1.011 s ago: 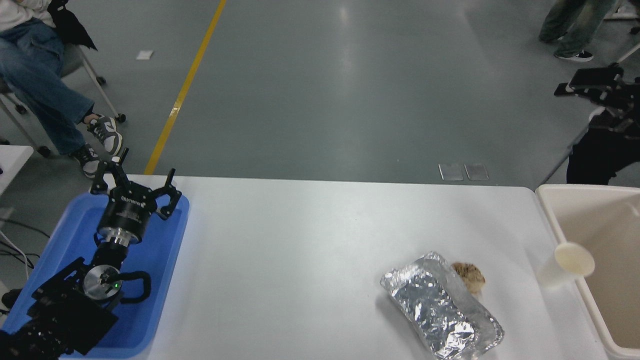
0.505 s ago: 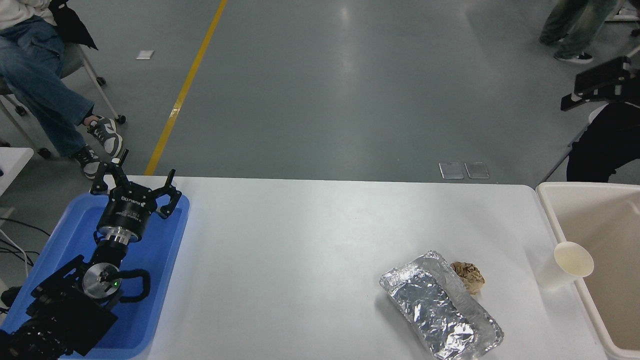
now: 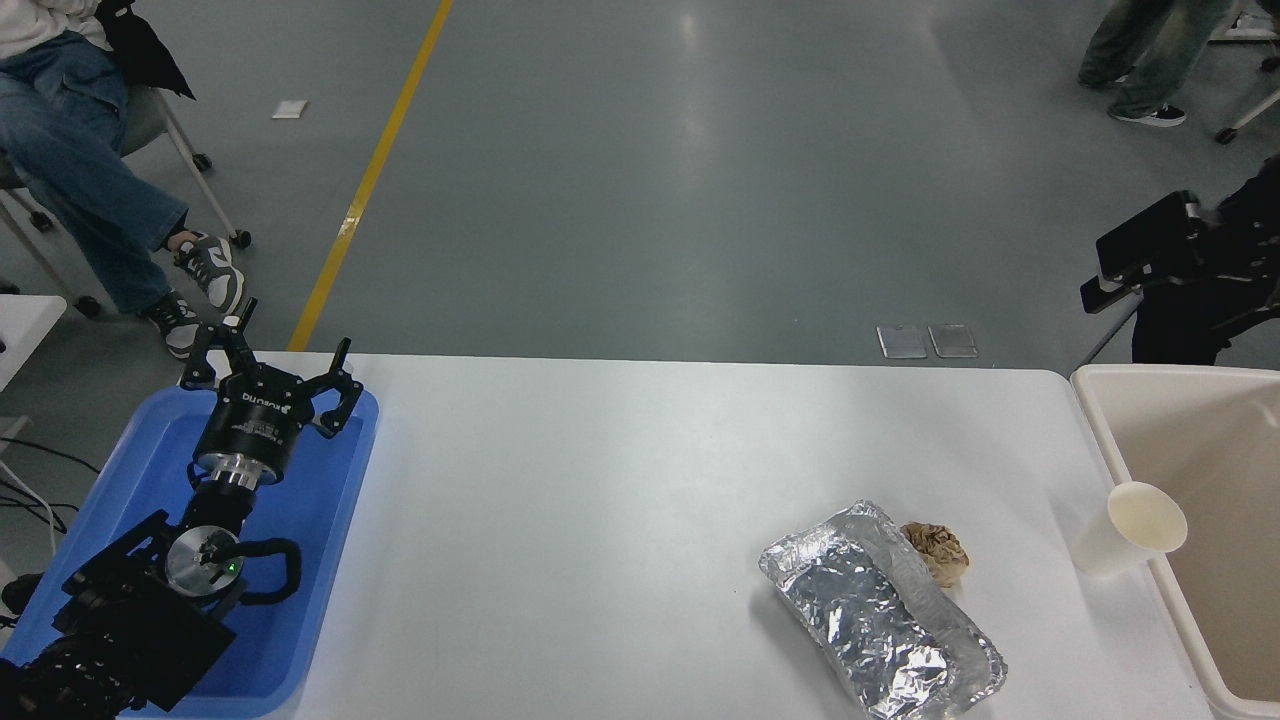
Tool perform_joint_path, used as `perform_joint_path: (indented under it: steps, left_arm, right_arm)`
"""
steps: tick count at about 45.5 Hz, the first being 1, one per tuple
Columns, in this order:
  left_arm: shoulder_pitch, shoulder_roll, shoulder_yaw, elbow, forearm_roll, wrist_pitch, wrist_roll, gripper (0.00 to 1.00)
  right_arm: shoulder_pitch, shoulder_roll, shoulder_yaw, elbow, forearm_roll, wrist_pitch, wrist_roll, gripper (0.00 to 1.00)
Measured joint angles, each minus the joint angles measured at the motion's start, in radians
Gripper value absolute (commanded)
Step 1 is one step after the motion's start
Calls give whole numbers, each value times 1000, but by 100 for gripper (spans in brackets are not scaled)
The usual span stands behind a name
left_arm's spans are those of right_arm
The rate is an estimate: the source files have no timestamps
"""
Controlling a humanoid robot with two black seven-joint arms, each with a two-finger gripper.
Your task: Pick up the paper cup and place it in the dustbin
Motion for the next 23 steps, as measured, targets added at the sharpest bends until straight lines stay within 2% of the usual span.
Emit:
perform_joint_path:
  steps: [15,23]
  left_arm:
    - [0,0,0,1,0,0,0,100]
    - [0,0,0,0,0,1,0,100]
  right_arm:
    - [-67,-6,12,4,-46,-1,-4,100]
    - [-176,-24,8,-37,-93,-68,-5,100]
